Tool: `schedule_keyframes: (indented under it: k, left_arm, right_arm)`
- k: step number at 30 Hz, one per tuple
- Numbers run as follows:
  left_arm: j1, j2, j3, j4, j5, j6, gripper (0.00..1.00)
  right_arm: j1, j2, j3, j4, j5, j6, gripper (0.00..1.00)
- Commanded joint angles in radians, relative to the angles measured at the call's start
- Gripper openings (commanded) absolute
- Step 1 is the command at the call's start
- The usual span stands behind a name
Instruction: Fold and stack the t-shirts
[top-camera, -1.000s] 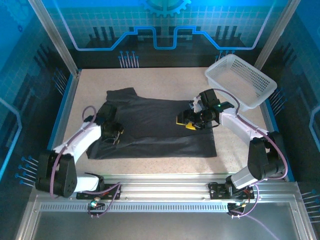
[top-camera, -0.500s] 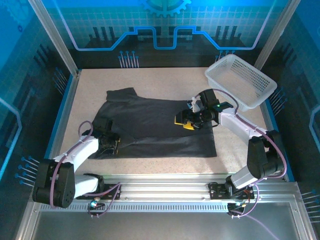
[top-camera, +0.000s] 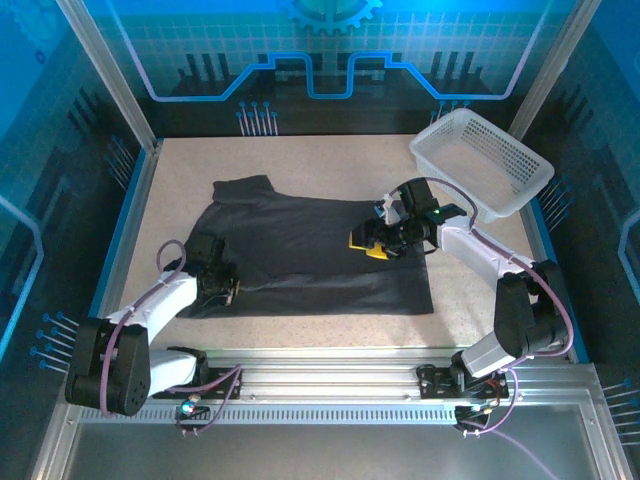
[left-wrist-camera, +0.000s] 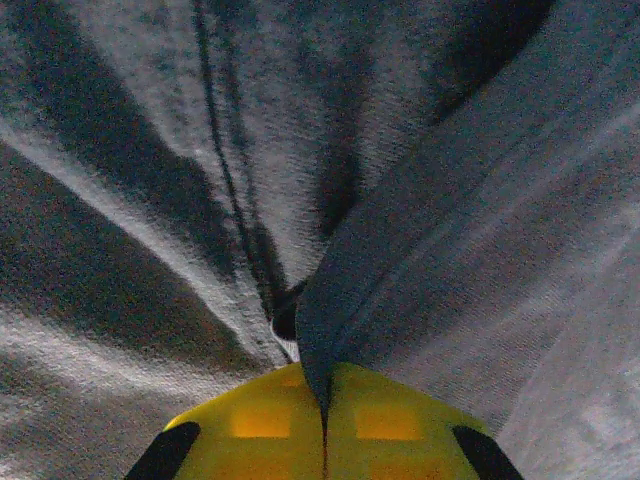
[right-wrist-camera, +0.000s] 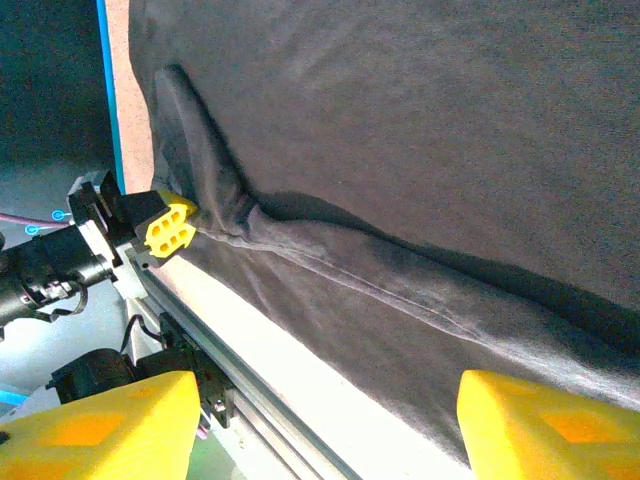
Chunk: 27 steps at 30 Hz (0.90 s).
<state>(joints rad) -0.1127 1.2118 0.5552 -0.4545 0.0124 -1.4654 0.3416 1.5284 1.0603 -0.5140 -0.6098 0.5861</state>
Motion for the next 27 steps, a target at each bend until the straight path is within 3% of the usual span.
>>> schedule_keyframes:
  k: [1,8,17,22,27]
  left_arm:
    - [0.005,0.031,0.087,-0.039,-0.016,0.096,0.01]
    - [-0.019,0.298,0.404,-0.197,-0.001,0.39,0.0]
    - [-0.15,0.625,0.759,-0.403,-0.046,0.671,0.0]
    - [-0.205,0.72,0.859,-0.49,-0.129,0.761,0.0]
    - [-0.211,0.732,0.864,-0.436,-0.144,0.775,0.04]
  right_arm:
    - [0.013,-0.004,-0.002,-0.003,0.004,0.006,0.69]
    - [0.01,0.012,0.02,-0.017,0.017,0.008,0.69]
    - [-0.006,0.023,0.028,-0.038,0.019,0.0,0.68]
    - [-0.012,0.028,0.024,-0.038,0.016,0.0,0.68]
    - [-0.014,0.038,0.026,-0.037,0.012,-0.002,0.68]
